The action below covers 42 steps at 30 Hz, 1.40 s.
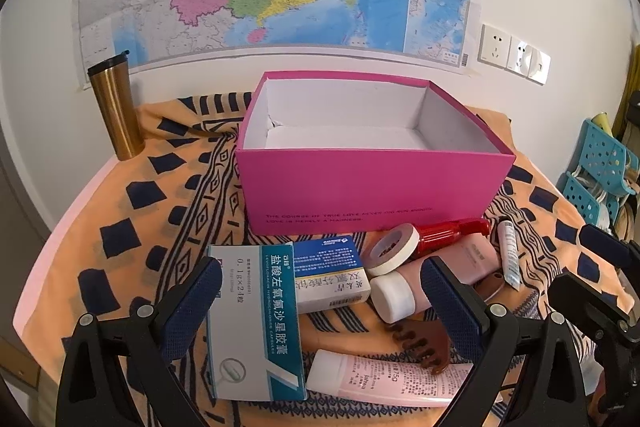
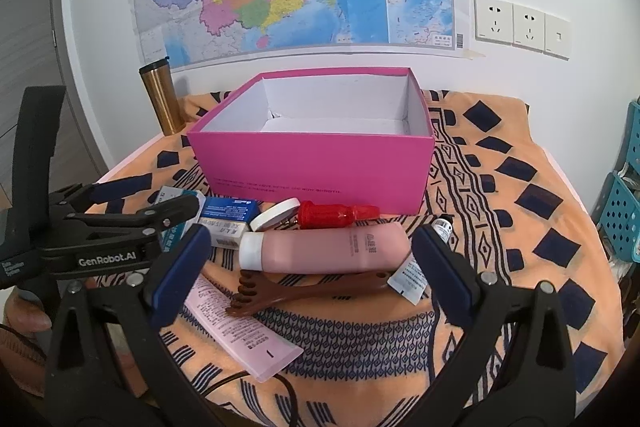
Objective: Organize rigid objects
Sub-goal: 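Move the left gripper down toward the pink-and-white lotion tube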
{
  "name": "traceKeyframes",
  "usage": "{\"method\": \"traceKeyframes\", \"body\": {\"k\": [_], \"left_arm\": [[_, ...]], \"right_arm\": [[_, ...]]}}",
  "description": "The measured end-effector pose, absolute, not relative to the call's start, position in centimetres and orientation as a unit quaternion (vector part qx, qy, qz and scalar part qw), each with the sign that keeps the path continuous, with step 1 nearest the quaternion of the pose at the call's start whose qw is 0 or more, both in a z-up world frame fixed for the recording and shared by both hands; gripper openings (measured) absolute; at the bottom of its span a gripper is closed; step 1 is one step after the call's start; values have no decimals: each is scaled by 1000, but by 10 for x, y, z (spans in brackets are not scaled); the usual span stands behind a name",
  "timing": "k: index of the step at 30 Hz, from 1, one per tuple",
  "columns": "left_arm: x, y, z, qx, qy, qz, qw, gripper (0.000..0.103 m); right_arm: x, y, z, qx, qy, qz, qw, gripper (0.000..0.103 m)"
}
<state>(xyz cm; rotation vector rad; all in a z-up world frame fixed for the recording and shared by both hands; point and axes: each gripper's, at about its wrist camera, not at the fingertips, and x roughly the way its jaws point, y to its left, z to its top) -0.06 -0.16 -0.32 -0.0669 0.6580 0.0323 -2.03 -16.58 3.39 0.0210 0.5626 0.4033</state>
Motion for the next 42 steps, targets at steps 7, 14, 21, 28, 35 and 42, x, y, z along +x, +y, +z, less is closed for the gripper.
{"method": "traceKeyframes", "body": {"k": [7,14,21,28,35,42], "left_arm": [[-1,-3,3,-19,323,19,946,101],[-2,-5,2,-36,333,11,942,101],[-5,-1,-11,-37,347,-11,937,101],[-18,-6,-39,2,381,-55,923,101],[-30,-13,-46,43,393,-81,915,101],[-31,-8,-53,29,407,-100,907,100]], "right_arm": [[-19,-167,34,12,275,197,941,101],[-20,-166,34,13,277,198,940,101],[-18,-170,30,24,287,204,936,101],[-19,-181,17,35,313,211,925,101],[-29,-193,1,55,350,239,904,101],[-38,-196,-15,92,387,288,871,98]]}}
